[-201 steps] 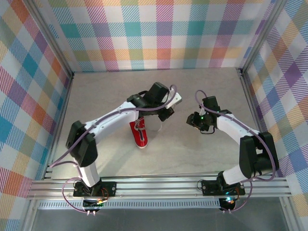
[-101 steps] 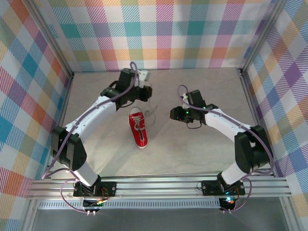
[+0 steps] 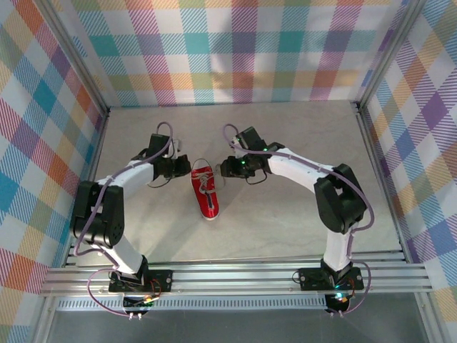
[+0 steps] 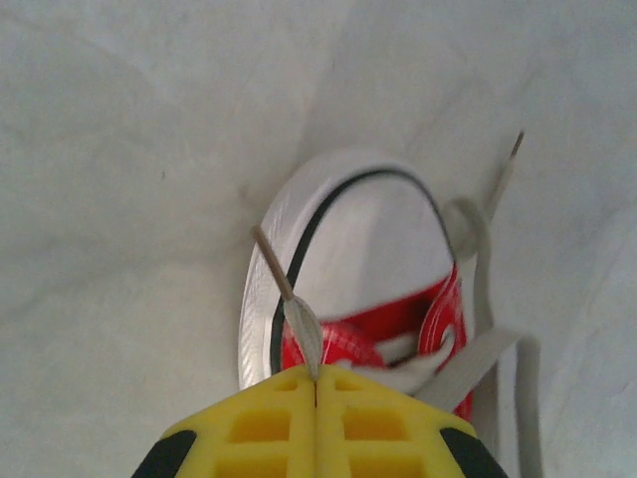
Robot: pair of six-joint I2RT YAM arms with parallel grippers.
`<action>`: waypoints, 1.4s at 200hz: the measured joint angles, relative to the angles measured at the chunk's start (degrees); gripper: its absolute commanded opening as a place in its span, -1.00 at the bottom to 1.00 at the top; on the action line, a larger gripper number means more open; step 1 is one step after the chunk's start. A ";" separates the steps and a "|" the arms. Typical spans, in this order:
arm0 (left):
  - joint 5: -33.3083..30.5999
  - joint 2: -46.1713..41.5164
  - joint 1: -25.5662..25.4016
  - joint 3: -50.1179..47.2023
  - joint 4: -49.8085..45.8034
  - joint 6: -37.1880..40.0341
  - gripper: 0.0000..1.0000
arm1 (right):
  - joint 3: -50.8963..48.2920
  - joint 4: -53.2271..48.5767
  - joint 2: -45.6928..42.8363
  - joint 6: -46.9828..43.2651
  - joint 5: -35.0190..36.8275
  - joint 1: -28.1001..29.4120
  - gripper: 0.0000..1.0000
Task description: Tie the shoes
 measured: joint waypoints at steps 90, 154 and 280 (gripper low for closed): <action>-6.54 -6.34 -6.23 -1.31 -11.52 21.05 -1.00 | 3.45 -0.37 1.86 -0.44 -6.43 1.95 -0.56; -4.09 -10.54 -6.23 -0.83 -21.66 38.01 -1.00 | 0.87 4.24 1.97 1.07 -12.57 1.95 -0.51; -17.81 -9.94 -0.20 0.96 -29.57 1.97 -0.17 | 0.20 -1.75 1.90 -2.80 -9.18 2.12 -0.45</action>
